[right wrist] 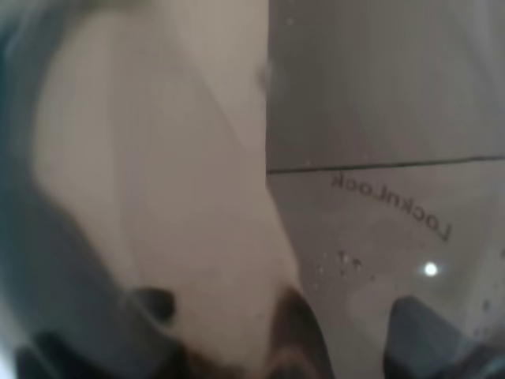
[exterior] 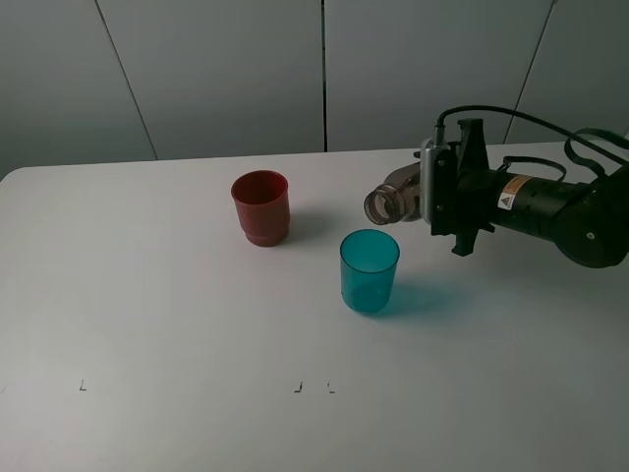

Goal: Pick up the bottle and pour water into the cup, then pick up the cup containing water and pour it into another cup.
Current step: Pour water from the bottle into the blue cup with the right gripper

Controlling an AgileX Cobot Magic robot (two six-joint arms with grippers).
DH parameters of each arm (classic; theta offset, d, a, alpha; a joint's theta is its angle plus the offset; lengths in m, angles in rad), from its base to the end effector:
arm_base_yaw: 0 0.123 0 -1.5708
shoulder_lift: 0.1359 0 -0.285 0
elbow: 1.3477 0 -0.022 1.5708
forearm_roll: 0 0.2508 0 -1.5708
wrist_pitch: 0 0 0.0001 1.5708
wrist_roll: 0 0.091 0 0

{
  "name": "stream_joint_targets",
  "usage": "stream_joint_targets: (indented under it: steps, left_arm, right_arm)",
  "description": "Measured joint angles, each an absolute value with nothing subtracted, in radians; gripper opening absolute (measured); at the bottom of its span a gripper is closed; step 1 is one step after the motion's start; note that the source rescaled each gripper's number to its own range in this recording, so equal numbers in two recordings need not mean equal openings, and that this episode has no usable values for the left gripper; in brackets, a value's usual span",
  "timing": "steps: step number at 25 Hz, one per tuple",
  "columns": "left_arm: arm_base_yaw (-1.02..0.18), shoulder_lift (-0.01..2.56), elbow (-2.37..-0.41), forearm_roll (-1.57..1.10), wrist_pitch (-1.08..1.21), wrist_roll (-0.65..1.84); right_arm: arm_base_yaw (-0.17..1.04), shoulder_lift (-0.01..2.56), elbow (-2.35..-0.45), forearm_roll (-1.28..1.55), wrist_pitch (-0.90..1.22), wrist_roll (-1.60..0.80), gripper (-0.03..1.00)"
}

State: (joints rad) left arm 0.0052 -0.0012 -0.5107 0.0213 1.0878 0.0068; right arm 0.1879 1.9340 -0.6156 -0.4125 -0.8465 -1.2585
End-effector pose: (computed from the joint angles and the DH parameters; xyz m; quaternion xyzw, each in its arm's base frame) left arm -0.0074 0.0017 0.2781 0.0001 0.8571 0.0137 0.5149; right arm 0.3089 0.0865 0.1079 -0.6858 0.4773 -0.2349 0.4967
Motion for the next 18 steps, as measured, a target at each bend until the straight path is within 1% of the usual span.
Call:
stream_joint_targets:
  steps: [8, 18]
  left_arm:
    - [0.005, -0.001, -0.511, 0.021, 1.088, 0.007]
    - [0.005, -0.001, -0.511, 0.021, 1.088, 0.007]
  right_arm:
    - [0.188, 1.934, -0.616, -0.415, -0.846, -1.341, 0.0]
    - [0.188, 1.934, -0.616, -0.428, -0.846, -1.376, 0.0]
